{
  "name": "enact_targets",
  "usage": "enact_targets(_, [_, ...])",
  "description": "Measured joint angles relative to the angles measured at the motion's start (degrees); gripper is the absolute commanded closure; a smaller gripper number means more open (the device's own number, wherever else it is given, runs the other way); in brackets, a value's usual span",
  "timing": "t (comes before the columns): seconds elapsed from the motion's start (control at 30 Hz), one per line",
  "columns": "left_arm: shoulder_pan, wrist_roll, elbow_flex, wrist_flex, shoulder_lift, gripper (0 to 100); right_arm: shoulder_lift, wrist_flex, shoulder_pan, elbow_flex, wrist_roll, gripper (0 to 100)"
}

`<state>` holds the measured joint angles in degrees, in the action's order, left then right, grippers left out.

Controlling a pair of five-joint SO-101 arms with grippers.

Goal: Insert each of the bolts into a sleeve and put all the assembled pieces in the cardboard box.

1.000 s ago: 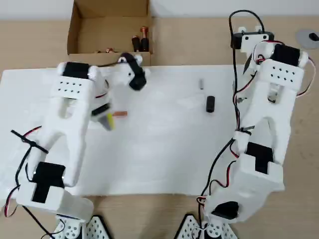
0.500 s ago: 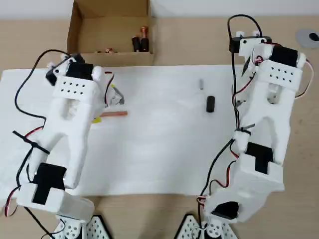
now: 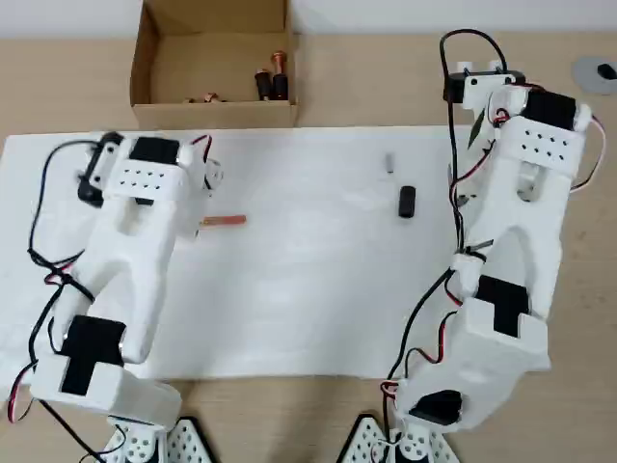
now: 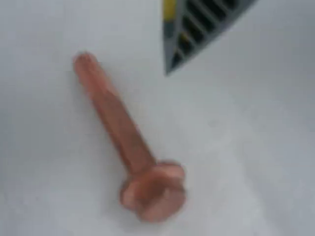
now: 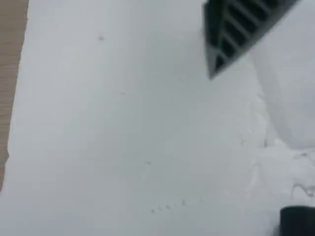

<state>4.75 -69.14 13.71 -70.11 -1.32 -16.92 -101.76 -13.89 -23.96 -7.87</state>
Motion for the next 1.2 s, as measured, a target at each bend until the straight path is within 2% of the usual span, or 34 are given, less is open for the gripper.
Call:
enact_targets(0.13, [0.0,-3.1,4.9,6.9,0.0,71,0.0,0.0,0.0,0.0,0.0,62.3])
enact_targets(0.5, [-0.3,-4.0,13.7,19.8,0.0,71,0.0,0.0,0.0,0.0,0.0,62.3])
enact_targets(0.83, [-3.8,-4.0,14.5,20.4,-0.4,71,0.0,0.0,0.0,0.0,0.0,62.3])
enact_targets(1.07, [-4.4,-4.0,12.7,20.3,-6.2,71,0.0,0.0,0.0,0.0,0.0,62.3])
enact_targets(1.2, [-4.5,-4.0,11.4,20.1,-7.6,81,0.0,0.0,0.0,0.0,0.0,62.3])
